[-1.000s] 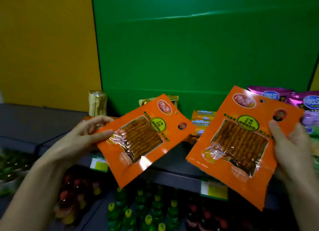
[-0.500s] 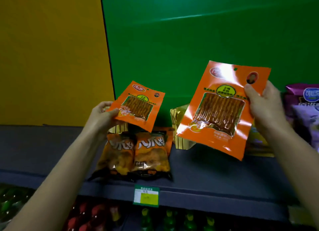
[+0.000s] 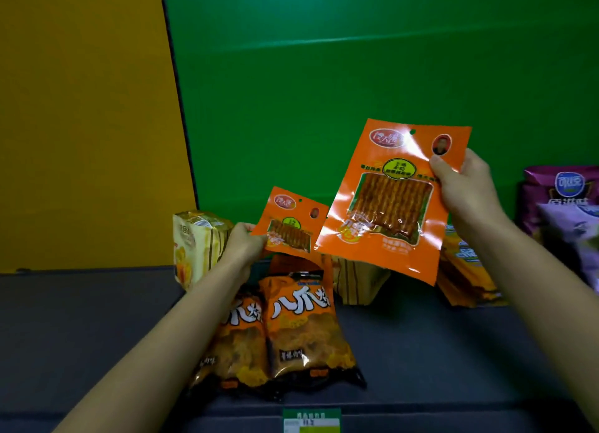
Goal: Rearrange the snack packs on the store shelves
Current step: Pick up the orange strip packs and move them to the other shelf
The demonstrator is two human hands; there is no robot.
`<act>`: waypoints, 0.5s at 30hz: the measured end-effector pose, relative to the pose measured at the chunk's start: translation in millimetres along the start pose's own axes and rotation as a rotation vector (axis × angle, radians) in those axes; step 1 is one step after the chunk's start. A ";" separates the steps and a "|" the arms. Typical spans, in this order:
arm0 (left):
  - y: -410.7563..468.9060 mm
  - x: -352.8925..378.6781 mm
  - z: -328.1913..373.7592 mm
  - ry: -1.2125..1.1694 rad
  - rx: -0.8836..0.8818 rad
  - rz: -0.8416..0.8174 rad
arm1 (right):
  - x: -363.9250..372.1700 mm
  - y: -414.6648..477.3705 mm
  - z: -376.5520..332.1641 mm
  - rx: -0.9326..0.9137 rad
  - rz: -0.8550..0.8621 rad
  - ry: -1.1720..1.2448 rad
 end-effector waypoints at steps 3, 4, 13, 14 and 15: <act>3.8 6.3 -13.2 0.149 -0.032 -0.057 | 10.3 6.7 -2.0 0.012 -0.005 -0.011; 3.4 6.7 -17.3 0.203 -0.048 -0.084 | 14.8 9.3 -1.6 0.019 -0.009 -0.003; -1.3 8.7 -30.6 0.567 -0.103 -0.398 | 64.0 28.8 5.0 0.010 -0.077 -0.175; -0.7 8.4 -31.2 0.572 -0.102 -0.420 | 70.6 28.6 5.2 0.005 -0.087 -0.210; -1.6 8.0 -30.6 0.584 -0.099 -0.440 | 76.9 27.4 4.8 0.001 -0.097 -0.246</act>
Point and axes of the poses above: each hand's wrist, its own y-axis towards the middle knuckle, its own x-axis out of the palm, z = x × y, the point moved 4 cm from there along y, towards the middle knuckle, and after that the axes turned 11 degrees about x, right-handed, at the moved point
